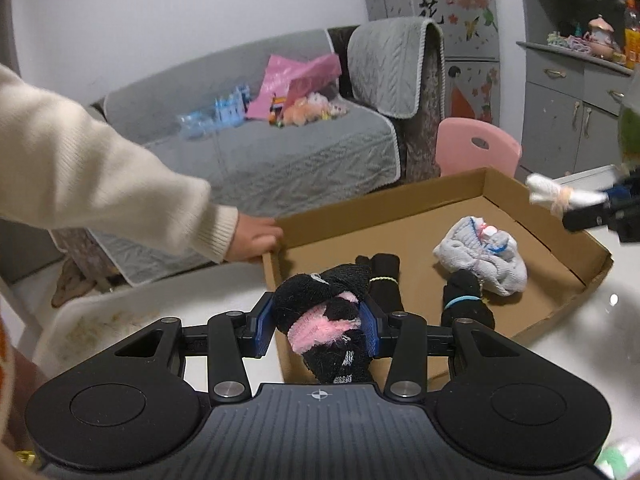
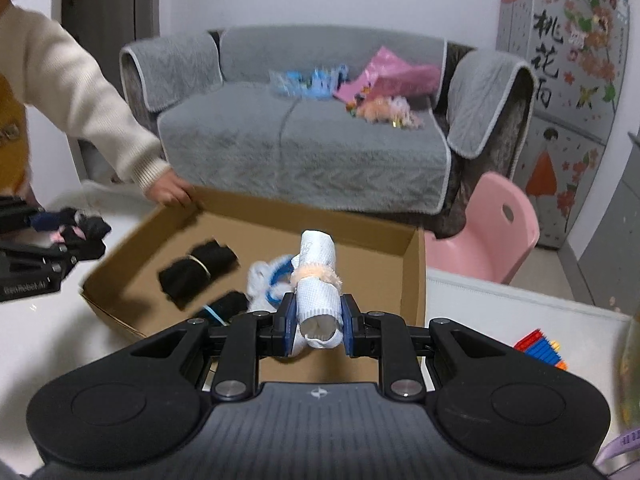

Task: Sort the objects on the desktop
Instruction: 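Carry both held socks over the cardboard box and open both grippers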

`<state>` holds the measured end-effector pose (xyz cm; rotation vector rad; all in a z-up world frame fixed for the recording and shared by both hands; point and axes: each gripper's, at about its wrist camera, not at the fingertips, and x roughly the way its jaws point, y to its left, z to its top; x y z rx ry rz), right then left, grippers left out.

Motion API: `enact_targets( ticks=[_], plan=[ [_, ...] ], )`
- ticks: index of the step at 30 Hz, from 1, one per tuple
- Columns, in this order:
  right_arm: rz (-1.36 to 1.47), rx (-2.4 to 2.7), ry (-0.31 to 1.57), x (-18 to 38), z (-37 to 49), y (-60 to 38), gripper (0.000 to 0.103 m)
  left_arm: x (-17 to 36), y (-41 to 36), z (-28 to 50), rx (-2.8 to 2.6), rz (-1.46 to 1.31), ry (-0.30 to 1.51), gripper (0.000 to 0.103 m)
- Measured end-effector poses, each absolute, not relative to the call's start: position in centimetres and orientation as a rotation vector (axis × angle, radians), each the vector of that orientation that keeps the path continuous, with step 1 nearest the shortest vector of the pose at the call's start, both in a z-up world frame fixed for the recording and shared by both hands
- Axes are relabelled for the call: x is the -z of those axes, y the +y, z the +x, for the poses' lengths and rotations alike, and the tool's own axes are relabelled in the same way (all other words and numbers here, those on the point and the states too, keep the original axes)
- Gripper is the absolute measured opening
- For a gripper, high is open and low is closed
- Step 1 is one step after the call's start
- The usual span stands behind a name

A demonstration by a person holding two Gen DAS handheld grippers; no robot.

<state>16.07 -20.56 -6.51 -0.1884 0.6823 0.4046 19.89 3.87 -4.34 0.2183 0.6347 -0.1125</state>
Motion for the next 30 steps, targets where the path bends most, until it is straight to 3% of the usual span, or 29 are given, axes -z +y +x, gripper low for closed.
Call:
enact_targets(
  ticks=[16,30],
  plan=[
    [-0.219,-0.396,0.815,10.5,16.6,-21.3,0.02,8.6,3.7,21.3,0.107,0.186,0.746,0.05],
    [-0.179,-0.47,0.863,10.8,9.3,-22.8,0.021,8.6,4.9,14.9,0.121,0.15,0.808,0.048]
  ],
)
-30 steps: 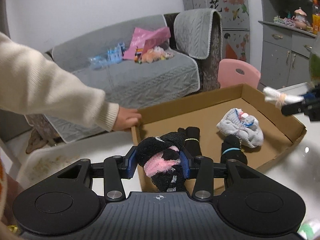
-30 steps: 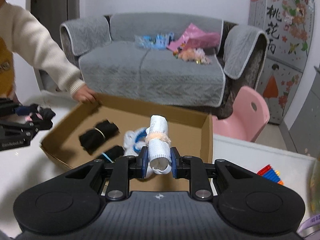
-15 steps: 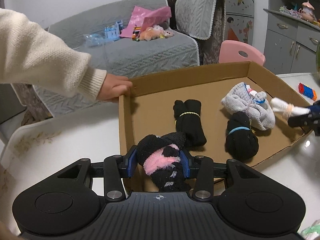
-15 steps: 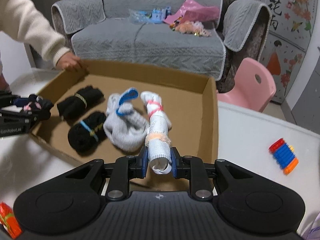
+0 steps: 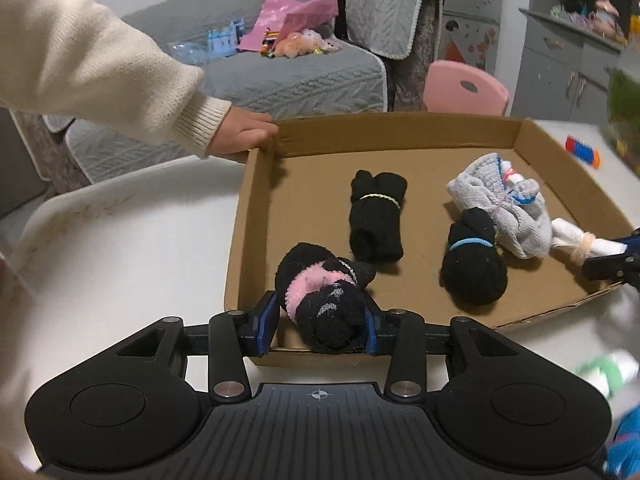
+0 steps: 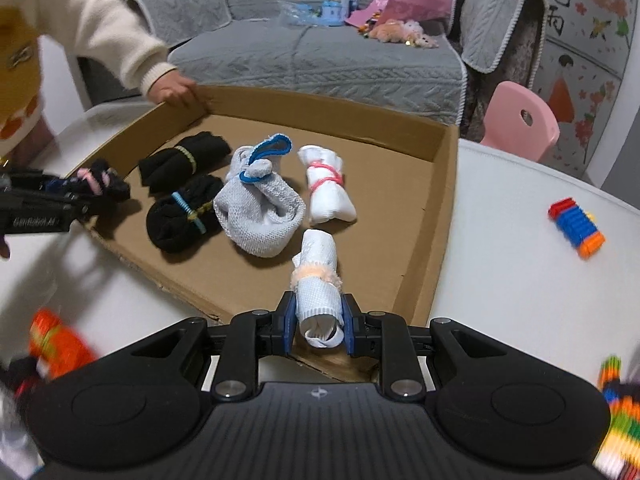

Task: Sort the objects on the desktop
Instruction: 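Carry both held socks over the cardboard box and open both grippers, then grasp the grey-blue knit sock with the left gripper while the right grasps the black-banded white sock roll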

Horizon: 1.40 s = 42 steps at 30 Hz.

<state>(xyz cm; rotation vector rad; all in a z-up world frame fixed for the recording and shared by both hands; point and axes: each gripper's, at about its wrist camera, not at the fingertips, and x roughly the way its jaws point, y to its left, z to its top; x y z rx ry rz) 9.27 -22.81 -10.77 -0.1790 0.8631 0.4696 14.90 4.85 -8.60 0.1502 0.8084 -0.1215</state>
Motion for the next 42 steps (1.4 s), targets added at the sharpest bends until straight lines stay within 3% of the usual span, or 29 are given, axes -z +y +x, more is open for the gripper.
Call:
enact_targets(
  ticks=[15,20,21,22,25,34,42],
  plan=[
    [-0.219,-0.454,0.862,10.7,5.7,-23.7,0.023,8.4,3.9,8.2,0.151,0.124,0.871,0.048],
    [-0.196,-0.444,0.844,10.7,5.5,-24.1,0.027,7.7,4.0,7.6,0.165,0.077,0.842,0.062],
    [-0.185,-0.448,0.839,10.6,5.3,-24.3,0.03,7.4,3.9,7.2,0.179,0.073,0.833,0.076],
    [-0.176,-0.452,0.833,10.4,5.2,-24.4,0.035,7.1,3.7,6.6,0.188,0.074,0.814,0.084],
    [-0.169,-0.456,0.774,9.2,4.1,-24.6,0.061,5.5,3.4,5.2,0.222,0.087,0.731,0.091],
    [-0.155,-0.5,0.626,5.1,-1.2,-27.1,0.063,2.3,4.8,-1.5,0.242,0.049,0.636,0.102],
    [-0.192,-0.632,0.678,8.8,-7.7,-29.2,0.062,5.1,5.0,-10.0,0.292,-0.002,0.694,0.102]
  ],
)
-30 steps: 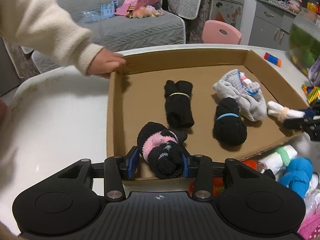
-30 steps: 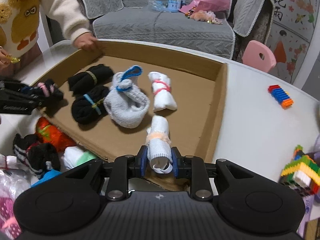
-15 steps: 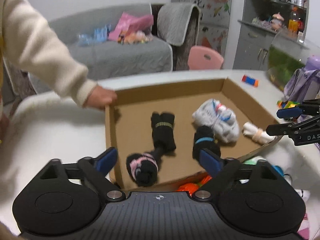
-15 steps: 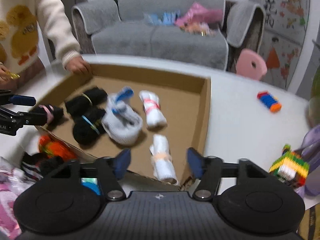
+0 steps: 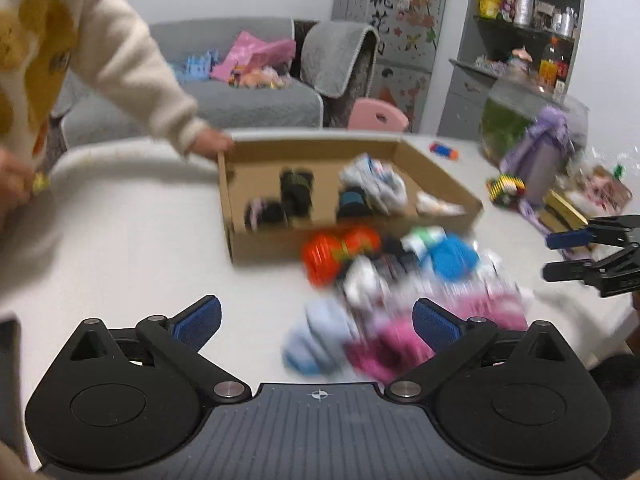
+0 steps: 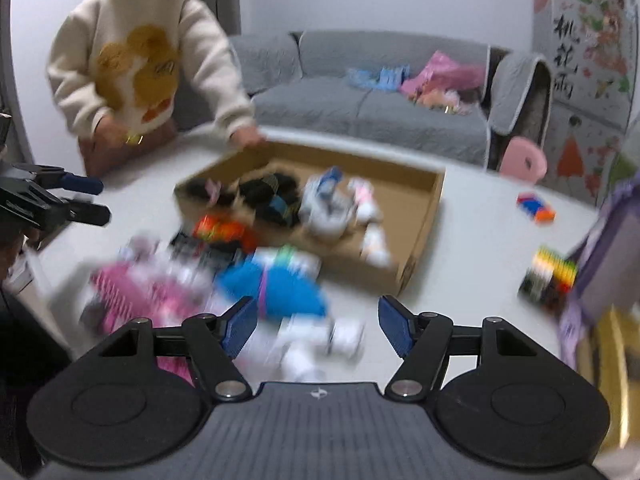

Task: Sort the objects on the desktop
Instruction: 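Grasp the grey-blue knit sock with the left gripper while the right grasps the black-banded white sock roll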

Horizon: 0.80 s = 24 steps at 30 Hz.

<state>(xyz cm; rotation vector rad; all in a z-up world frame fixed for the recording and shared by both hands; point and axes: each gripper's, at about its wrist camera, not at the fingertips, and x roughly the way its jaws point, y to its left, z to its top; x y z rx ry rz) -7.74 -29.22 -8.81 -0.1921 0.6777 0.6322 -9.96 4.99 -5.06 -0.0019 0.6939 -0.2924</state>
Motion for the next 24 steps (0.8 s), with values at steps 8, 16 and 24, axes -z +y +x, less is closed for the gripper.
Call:
enact_targets(
  ticks=[8,16,24],
  plan=[
    [-0.203,-0.633,0.758,12.6,-6.0,-28.3,0.052,7.8,3.6,-11.0,0.306,-0.01,0.763,0.102],
    [-0.257,-0.654,0.778,14.0,-6.3,-27.3,0.04,9.8,3.2,-11.5,0.29,0.021,0.809,0.101],
    [-0.246,-0.671,0.787,14.0,-7.2,-28.0,0.019,11.1,3.0,-11.6,0.247,0.059,0.815,0.076]
  ],
)
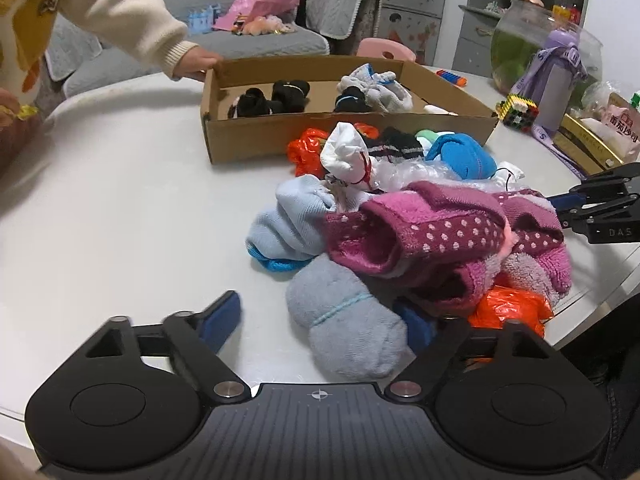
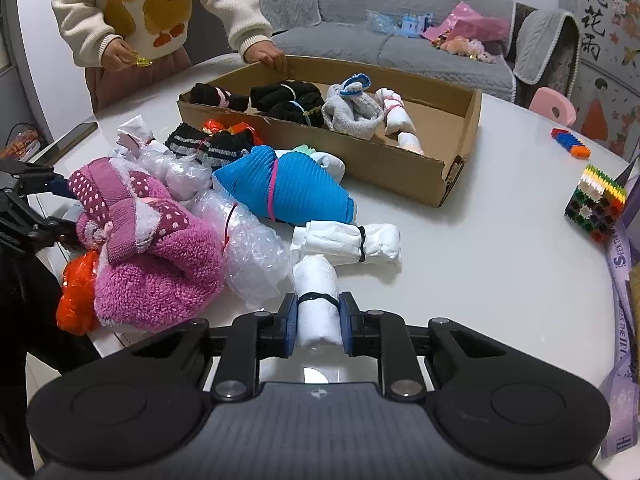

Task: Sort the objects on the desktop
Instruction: 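Grasp the grey-blue knit sock with the left gripper while the right grasps the black-banded white sock roll, then lower both held socks into the cardboard box and open both grippers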

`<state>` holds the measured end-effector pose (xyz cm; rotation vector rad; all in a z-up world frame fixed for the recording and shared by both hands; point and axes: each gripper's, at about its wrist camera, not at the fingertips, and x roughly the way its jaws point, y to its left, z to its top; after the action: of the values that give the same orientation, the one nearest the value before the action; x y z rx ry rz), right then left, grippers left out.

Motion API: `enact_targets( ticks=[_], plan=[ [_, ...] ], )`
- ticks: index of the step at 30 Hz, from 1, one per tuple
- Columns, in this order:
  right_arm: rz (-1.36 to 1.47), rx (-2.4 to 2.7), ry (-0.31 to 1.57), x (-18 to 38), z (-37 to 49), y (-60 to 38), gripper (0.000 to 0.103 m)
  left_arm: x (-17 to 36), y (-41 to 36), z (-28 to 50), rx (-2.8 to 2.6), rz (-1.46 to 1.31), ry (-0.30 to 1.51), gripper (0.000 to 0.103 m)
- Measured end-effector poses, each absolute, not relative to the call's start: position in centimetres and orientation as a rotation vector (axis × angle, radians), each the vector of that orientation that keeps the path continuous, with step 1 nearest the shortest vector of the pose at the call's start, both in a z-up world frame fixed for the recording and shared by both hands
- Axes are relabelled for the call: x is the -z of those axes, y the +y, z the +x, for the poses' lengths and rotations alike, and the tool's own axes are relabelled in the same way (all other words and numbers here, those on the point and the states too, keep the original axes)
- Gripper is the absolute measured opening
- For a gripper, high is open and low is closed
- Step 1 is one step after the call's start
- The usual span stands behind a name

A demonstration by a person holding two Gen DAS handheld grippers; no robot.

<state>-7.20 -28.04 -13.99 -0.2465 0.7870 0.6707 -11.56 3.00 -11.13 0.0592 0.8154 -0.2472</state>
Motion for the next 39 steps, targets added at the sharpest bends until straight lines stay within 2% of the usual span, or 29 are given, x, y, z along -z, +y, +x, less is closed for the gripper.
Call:
enact_targets(
  ticks=[1,2,4,18,27,39],
  plan=[
    [-0.249,-0.671,0.787,13.9,-7.3,-28.1,0.019,10.9,3.0,-11.6,0.25,0.06,0.815,0.063],
    [-0.251,-0.67,0.787,13.9,-7.4,-28.1,0.019,10.8,3.0,-11.7,0.249,0.062,0.815,0.057],
    [-0.249,-0.666,0.785,13.8,-7.6,-28.3,0.019,10.6,3.3,-11.6,0.237,0.056,0.82,0.05],
    [-0.177,-0.604,0.761,11.7,-8.1,-32.5,0.019,7.1,5.1,-12.5,0.177,0.08,0.82,0.048],
    [-0.11,-0.567,0.654,6.9,-6.8,-34.6,0.019,1.2,5.5,-10.6,0.136,0.151,0.694,0.048],
    [-0.108,-0.613,0.509,0.3,-3.1,-31.7,0.019,-5.3,3.1,-6.5,0.128,0.249,0.508,0.048]
  ],
)
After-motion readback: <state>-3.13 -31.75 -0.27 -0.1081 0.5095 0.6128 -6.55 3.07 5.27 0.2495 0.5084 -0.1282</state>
